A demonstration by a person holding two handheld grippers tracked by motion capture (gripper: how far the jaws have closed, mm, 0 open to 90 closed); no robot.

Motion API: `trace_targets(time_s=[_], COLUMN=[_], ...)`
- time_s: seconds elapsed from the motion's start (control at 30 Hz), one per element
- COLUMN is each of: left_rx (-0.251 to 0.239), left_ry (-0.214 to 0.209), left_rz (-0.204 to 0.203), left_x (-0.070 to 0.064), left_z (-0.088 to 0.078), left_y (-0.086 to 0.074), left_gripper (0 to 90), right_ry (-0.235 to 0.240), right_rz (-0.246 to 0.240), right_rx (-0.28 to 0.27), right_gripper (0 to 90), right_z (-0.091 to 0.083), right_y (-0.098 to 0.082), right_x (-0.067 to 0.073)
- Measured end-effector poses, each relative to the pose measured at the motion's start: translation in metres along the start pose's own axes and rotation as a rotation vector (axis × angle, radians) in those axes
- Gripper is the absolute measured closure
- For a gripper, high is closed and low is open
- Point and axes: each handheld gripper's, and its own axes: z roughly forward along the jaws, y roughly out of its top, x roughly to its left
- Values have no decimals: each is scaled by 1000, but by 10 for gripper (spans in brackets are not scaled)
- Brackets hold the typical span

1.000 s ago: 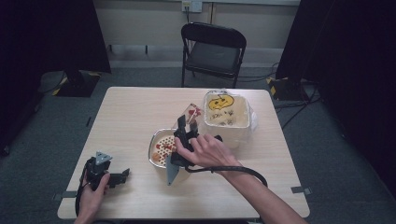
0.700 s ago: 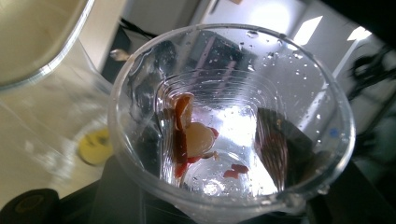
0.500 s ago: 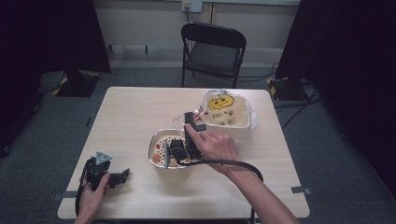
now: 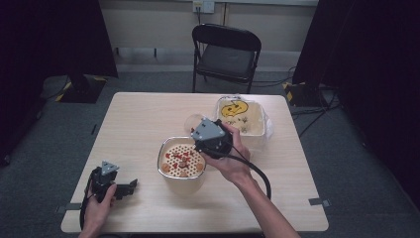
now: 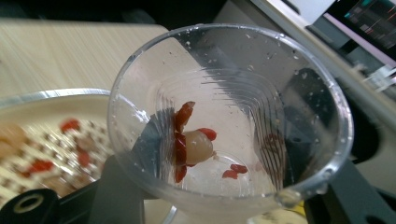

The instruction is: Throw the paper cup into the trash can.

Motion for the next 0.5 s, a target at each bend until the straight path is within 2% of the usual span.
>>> trace_targets(time_s=[0.03,0.07,0.1,0.13,0.17,0.23,0.3,0.5], left_rx=[1,1,1,0,1,1,0,0], left_ry=[0,0,0,0,0,0,0,0], left_rz=[-1,-1,0,0,-1,0,0,0], left_x=[0,0,0,0,0,0,0,0], left_z=[0,0,0,0,0,0,0,0], left_y=[0,0,0,0,0,0,0,0], left_gripper=[0,0,0,0,0,0,0,0], right_ry=[22,22,57,69,99,128,138,182], right_rz=[46,46,128,158,216,276,314,378], right_rx=[-19,-19,-47,-62,-87,-111,-128,-184], right_gripper=[489,489,484,484,484,485,485,485], right_z=[-1,-1,-1,-1,-1,-1,-2,-3], right_y=[-1,-1,-4,-5,-7,-9,-11,-9], right_x=[-4,-4,-10,-12,-15,-19,-21,-26])
